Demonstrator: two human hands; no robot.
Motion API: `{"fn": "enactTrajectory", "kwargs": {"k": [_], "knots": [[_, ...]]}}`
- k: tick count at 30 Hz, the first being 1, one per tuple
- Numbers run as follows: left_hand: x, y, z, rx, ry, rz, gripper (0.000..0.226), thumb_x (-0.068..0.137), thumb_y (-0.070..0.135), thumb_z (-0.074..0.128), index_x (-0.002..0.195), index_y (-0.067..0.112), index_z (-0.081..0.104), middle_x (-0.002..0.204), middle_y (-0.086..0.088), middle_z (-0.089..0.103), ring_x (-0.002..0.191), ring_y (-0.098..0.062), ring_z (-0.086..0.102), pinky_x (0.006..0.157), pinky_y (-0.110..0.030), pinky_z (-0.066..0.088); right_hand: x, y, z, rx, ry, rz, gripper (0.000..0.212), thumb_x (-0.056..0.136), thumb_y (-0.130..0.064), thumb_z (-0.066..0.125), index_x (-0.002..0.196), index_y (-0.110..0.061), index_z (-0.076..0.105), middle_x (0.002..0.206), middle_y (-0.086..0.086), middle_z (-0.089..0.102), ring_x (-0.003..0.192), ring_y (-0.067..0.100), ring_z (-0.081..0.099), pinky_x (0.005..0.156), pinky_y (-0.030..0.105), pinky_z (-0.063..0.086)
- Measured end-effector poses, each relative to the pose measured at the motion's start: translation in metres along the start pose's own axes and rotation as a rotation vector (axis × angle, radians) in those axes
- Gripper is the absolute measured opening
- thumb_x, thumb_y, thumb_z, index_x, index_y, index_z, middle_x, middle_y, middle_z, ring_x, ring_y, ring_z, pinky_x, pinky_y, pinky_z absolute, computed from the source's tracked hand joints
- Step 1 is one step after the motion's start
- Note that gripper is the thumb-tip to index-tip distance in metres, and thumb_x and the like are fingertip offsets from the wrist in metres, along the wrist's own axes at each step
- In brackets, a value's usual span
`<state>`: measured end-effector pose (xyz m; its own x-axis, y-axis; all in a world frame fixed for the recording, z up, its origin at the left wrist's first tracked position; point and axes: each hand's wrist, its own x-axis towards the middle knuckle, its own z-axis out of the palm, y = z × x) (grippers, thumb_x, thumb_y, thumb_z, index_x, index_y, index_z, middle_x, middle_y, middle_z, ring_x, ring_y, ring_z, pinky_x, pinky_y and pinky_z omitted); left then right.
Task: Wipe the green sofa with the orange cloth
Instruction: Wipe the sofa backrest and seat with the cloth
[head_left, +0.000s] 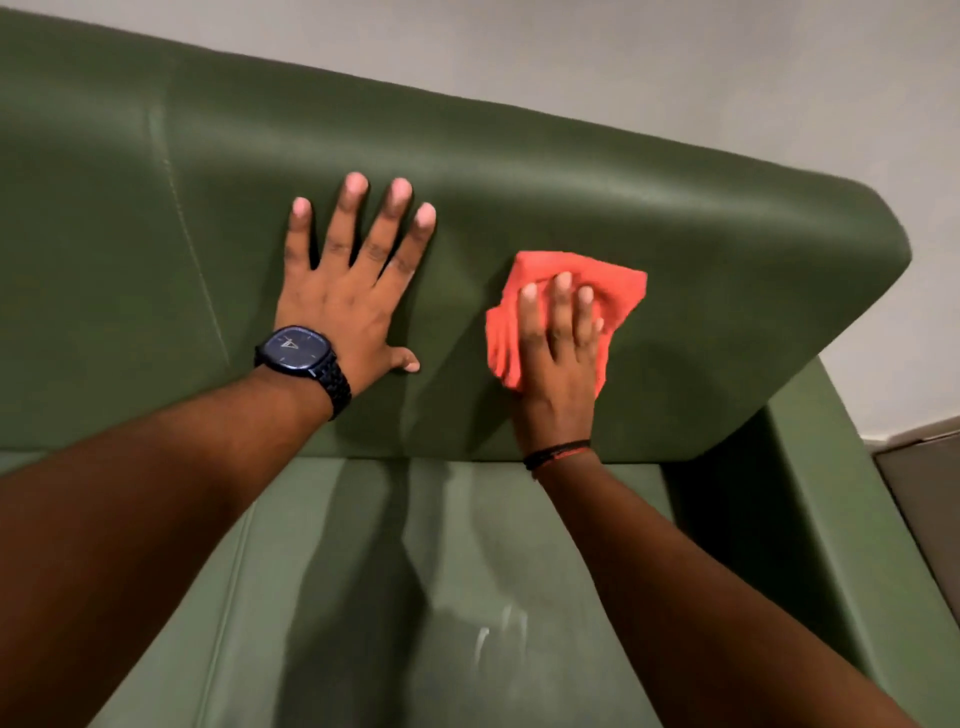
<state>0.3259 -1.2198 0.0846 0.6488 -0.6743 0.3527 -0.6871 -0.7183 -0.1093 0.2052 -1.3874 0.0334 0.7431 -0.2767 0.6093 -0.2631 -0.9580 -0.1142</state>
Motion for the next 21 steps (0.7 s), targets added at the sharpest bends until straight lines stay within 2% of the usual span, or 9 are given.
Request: {"fn": "enactTrajectory", "kwargs": {"k": [2, 5, 7, 9, 12, 14, 17, 18, 21], "knots": [[-0.002, 0.000, 0.001, 0.005, 0.009, -0.005, 0.147, 0.041, 0.061, 0.081, 0.147, 0.026, -0.015, 0.152, 0.006, -0.030, 0.139, -0.027, -0.026, 0.106, -0.053, -0.022, 0.000, -0.014, 0.004, 0.058, -0.029, 0.009, 0.063, 0.081, -0.009, 0.060, 0.139, -0.014, 0.035, 0.145, 0.022, 0.041, 0.137, 0.033, 0.022, 0.108, 0.059, 0.018], [-0.003, 0.000, 0.003, 0.011, 0.039, 0.012, 0.149, 0.037, 0.059, 0.083, 0.148, 0.025, -0.011, 0.157, 0.004, -0.013, 0.140, -0.028, -0.017, 0.107, -0.057, -0.014, -0.028, -0.007, 0.001, -0.024, -0.278, -0.426, 0.049, 0.085, -0.017, 0.045, 0.135, -0.017, 0.046, 0.142, 0.010, 0.049, 0.133, 0.034, 0.040, 0.103, 0.059, 0.034], [-0.005, -0.005, 0.004, 0.034, 0.043, 0.025, 0.151, 0.035, 0.059, 0.083, 0.147, 0.024, -0.012, 0.157, 0.004, -0.018, 0.141, -0.029, -0.019, 0.108, -0.056, -0.016, -0.031, 0.015, -0.008, -0.096, -0.372, -0.544, 0.048, 0.087, -0.019, 0.038, 0.134, -0.020, 0.048, 0.141, 0.005, 0.051, 0.130, 0.030, 0.046, 0.101, 0.057, 0.040], [-0.005, -0.006, 0.006, 0.041, 0.044, 0.042, 0.152, 0.035, 0.061, 0.083, 0.147, 0.025, -0.013, 0.152, 0.005, -0.031, 0.140, -0.028, -0.025, 0.108, -0.053, -0.020, -0.023, 0.026, -0.012, -0.117, -0.305, -0.411, 0.049, 0.086, -0.016, 0.038, 0.134, -0.019, 0.047, 0.141, 0.010, 0.050, 0.131, 0.034, 0.043, 0.102, 0.059, 0.035], [-0.005, -0.008, 0.008, 0.049, 0.043, 0.052, 0.153, 0.034, 0.060, 0.083, 0.147, 0.025, -0.012, 0.150, 0.005, -0.033, 0.140, -0.028, -0.025, 0.109, -0.054, -0.018, -0.009, 0.011, -0.008, -0.059, -0.166, -0.134, 0.050, 0.086, -0.008, 0.039, 0.136, -0.011, 0.041, 0.143, 0.022, 0.044, 0.134, 0.040, 0.029, 0.106, 0.059, 0.020], [-0.006, -0.007, 0.009, 0.044, 0.044, 0.051, 0.153, 0.033, 0.059, 0.084, 0.148, 0.024, -0.011, 0.151, 0.005, -0.032, 0.140, -0.028, -0.025, 0.108, -0.055, -0.016, -0.013, 0.001, -0.008, -0.011, -0.221, -0.171, 0.051, 0.086, -0.008, 0.038, 0.136, -0.010, 0.042, 0.143, 0.023, 0.042, 0.134, 0.042, 0.027, 0.106, 0.061, 0.018], [-0.006, -0.007, 0.008, 0.058, 0.042, 0.051, 0.154, 0.032, 0.057, 0.085, 0.148, 0.024, -0.011, 0.151, 0.004, -0.031, 0.139, -0.028, -0.025, 0.108, -0.055, -0.015, -0.012, 0.016, -0.019, -0.028, -0.314, -0.382, 0.048, 0.086, -0.012, 0.038, 0.133, -0.012, 0.048, 0.140, 0.018, 0.049, 0.131, 0.042, 0.038, 0.102, 0.065, 0.029], [-0.006, -0.007, 0.007, 0.062, 0.041, 0.053, 0.154, 0.032, 0.057, 0.085, 0.148, 0.024, -0.011, 0.151, 0.004, -0.031, 0.139, -0.028, -0.025, 0.108, -0.055, -0.015, -0.008, 0.021, -0.022, -0.048, -0.294, -0.382, 0.047, 0.086, -0.011, 0.041, 0.133, -0.013, 0.048, 0.140, 0.017, 0.049, 0.130, 0.042, 0.039, 0.102, 0.065, 0.031], [-0.007, -0.007, 0.008, 0.070, 0.041, 0.053, 0.155, 0.032, 0.057, 0.085, 0.148, 0.023, -0.012, 0.151, 0.003, -0.031, 0.140, -0.028, -0.025, 0.108, -0.056, -0.013, 0.005, 0.014, -0.022, -0.031, -0.158, -0.112, 0.055, 0.083, -0.003, 0.054, 0.136, -0.012, 0.043, 0.144, 0.022, 0.042, 0.135, 0.041, 0.028, 0.105, 0.064, 0.024]]}}
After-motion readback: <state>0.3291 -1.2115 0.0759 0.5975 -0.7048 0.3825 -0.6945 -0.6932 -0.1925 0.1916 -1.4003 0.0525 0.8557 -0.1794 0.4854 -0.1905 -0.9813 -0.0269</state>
